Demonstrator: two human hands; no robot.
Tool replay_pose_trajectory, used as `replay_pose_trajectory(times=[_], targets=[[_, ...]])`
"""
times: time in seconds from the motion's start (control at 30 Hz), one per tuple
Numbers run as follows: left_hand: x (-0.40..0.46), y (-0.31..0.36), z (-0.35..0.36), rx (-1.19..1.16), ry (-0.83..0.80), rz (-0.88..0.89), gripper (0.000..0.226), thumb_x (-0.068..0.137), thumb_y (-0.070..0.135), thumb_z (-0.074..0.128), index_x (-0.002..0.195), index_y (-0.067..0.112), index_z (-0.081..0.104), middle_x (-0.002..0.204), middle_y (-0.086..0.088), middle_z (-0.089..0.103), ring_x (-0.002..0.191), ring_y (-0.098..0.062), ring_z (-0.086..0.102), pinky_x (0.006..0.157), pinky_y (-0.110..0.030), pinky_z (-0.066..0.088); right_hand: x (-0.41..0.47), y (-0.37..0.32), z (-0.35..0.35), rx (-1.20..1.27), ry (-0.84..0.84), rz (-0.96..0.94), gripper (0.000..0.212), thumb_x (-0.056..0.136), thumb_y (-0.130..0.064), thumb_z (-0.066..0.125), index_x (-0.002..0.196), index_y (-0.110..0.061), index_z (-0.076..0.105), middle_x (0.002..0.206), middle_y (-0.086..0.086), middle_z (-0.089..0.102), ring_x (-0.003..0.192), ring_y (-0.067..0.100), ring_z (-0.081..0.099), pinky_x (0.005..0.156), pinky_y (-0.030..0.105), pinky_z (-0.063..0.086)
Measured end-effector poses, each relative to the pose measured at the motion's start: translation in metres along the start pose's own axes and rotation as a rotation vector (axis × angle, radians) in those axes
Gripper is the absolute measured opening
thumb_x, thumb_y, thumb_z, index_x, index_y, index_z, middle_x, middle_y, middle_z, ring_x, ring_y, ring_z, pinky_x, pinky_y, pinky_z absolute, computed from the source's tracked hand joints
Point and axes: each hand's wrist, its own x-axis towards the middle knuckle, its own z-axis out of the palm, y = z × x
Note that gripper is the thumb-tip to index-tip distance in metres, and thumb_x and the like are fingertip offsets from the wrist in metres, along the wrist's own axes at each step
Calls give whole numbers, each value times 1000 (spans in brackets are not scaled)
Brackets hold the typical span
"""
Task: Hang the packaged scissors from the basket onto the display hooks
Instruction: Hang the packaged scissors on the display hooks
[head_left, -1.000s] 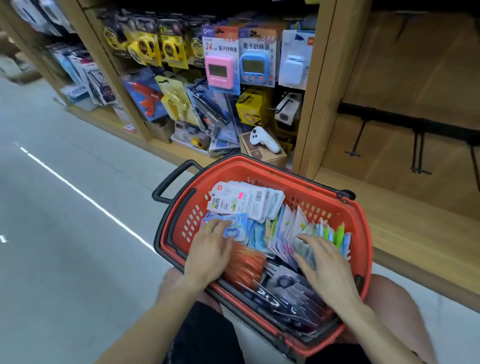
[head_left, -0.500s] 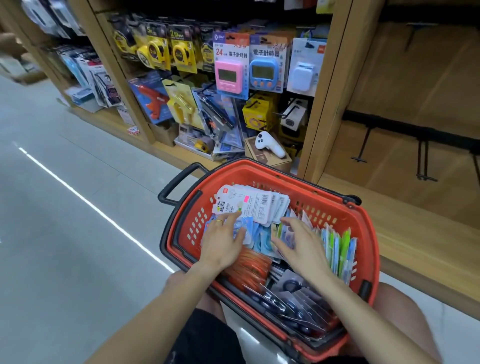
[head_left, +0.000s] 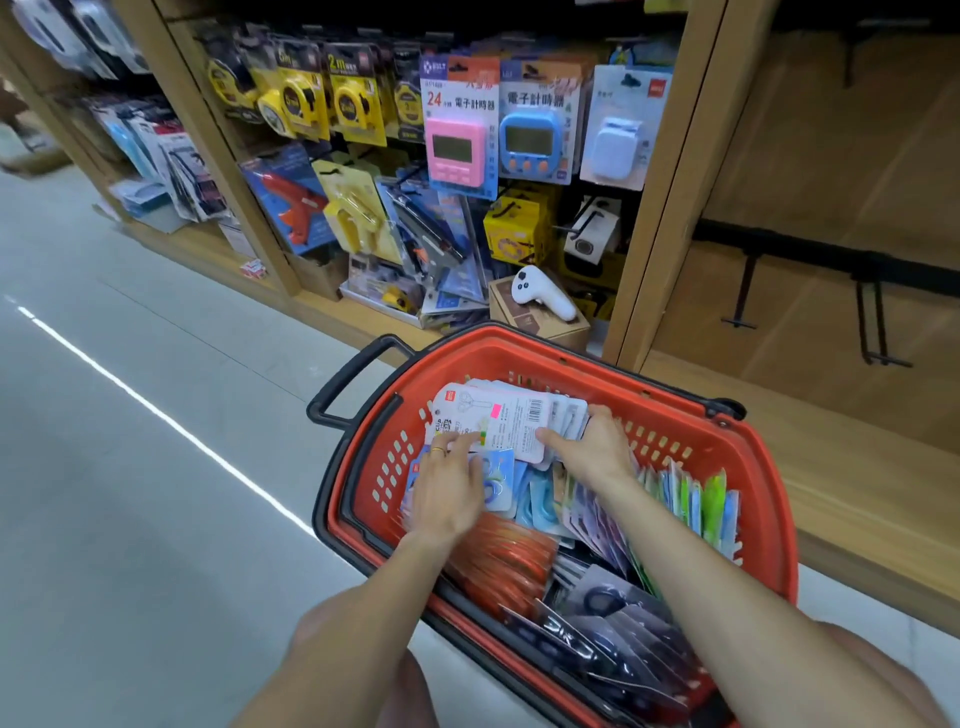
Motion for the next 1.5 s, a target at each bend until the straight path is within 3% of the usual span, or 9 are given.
replay_pose_trajectory(times=[0.17,0.33,0.53,0.63,0.87,1.03,1.2,1.37,1.5], targets=[[7,-5,-2,-13,-3,10,36,107,20,51,141,17,63,148,-12,50,132,-31,55,110,-41,46,-33,0,6,-67,86,-144,74,85,-40,82,144,-13,47,142,11,47,134,28,45,104,35,38],[5,-3,-4,-11,3,20,39,108,23,50,146,24,58,150,-9,48,132,-30,54,106,-42,49,-16,-9,4,86,82,71,92,81,-46,86,146,-1,39,140,16,57,129,36,56,102,44,49],[2,-1,-2,-14,-15,8,41,109,28,47,149,24,56,152,-6,45,134,-28,53,104,-42,50,28,5,13,237,-47,197,73,48,-58,96,105,-19,73,94,-3,78,86,19,76,82,42,63],[2,0,0,-34,-16,-4,41,109,28,47,149,25,55,153,-4,44,132,-26,55,101,-44,52,14,-10,5,349,-90,189,34,66,-32,98,86,-14,77,79,2,79,79,26,78,79,44,65],[2,-2,-2,-122,13,7,35,109,24,47,143,26,58,151,0,47,113,-23,66,94,-44,55,6,-20,24,406,-121,48,82,63,-24,101,121,-11,45,101,-7,64,88,9,64,82,36,55],[-2,0,-6,-30,-48,9,37,108,26,49,144,31,55,149,0,40,102,-19,68,89,-41,57,5,-17,35,509,-73,62,77,65,-16,99,119,-18,44,106,-2,68,99,17,69,88,40,60],[0,4,-8,-129,-46,22,36,103,24,57,135,40,49,130,4,59,98,-18,71,86,-45,58,2,-14,22,491,-35,-111,65,72,-4,93,117,-15,47,98,-8,67,85,6,66,62,13,52],[16,11,-18,-635,-152,-367,48,90,61,60,123,26,57,124,3,69,110,-19,69,101,-52,55,9,-19,19,288,-216,-237,73,69,-15,95,120,-30,45,124,0,60,116,24,60,100,46,51],[20,30,-43,-889,-198,-405,47,108,60,34,104,27,68,102,2,72,98,-11,66,80,-28,48,9,-24,14,242,-472,-241,111,49,-55,100,143,-51,40,149,-10,49,136,16,48,118,46,39]])
